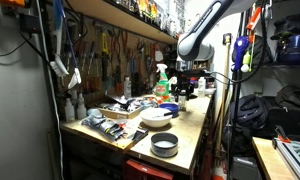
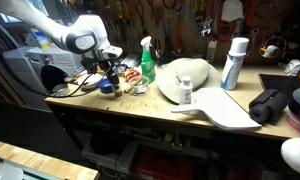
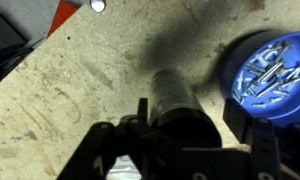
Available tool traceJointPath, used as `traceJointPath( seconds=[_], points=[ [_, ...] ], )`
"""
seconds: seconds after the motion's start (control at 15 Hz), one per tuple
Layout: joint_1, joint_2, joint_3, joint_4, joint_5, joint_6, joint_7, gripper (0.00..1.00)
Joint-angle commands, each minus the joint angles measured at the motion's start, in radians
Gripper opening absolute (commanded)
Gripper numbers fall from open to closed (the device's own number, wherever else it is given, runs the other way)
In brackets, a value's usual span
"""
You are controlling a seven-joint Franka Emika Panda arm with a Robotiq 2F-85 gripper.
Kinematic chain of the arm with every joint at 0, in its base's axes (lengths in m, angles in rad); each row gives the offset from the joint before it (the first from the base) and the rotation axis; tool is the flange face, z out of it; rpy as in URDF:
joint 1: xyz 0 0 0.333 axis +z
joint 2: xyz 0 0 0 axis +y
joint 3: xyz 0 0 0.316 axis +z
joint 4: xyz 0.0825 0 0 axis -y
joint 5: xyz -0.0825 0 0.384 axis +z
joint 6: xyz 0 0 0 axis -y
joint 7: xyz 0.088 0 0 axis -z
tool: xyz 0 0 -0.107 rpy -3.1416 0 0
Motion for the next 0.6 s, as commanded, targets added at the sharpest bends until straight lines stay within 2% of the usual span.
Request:
traceJointPath(
  seconds=[0.0, 0.07, 0.2, 0.27, 0.53],
  points=[
    [0.010, 0.017, -0.013, 0.003, -0.007, 0.030, -0.004, 0.70],
    [0.010, 0.018, -0.014, 0.002, -0.010, 0.035, -0.003, 0.52],
    [0.011, 0.018, -0.015, 0.001, -0.014, 0.045, -0.003, 0.33],
    [0.011, 0.017, -0.016, 0.002, -0.016, 0.049, -0.001, 0.29],
    [0.019, -0.073, -0.024, 0.000, -0.080, -0.019, 0.023, 0.29]
  ],
)
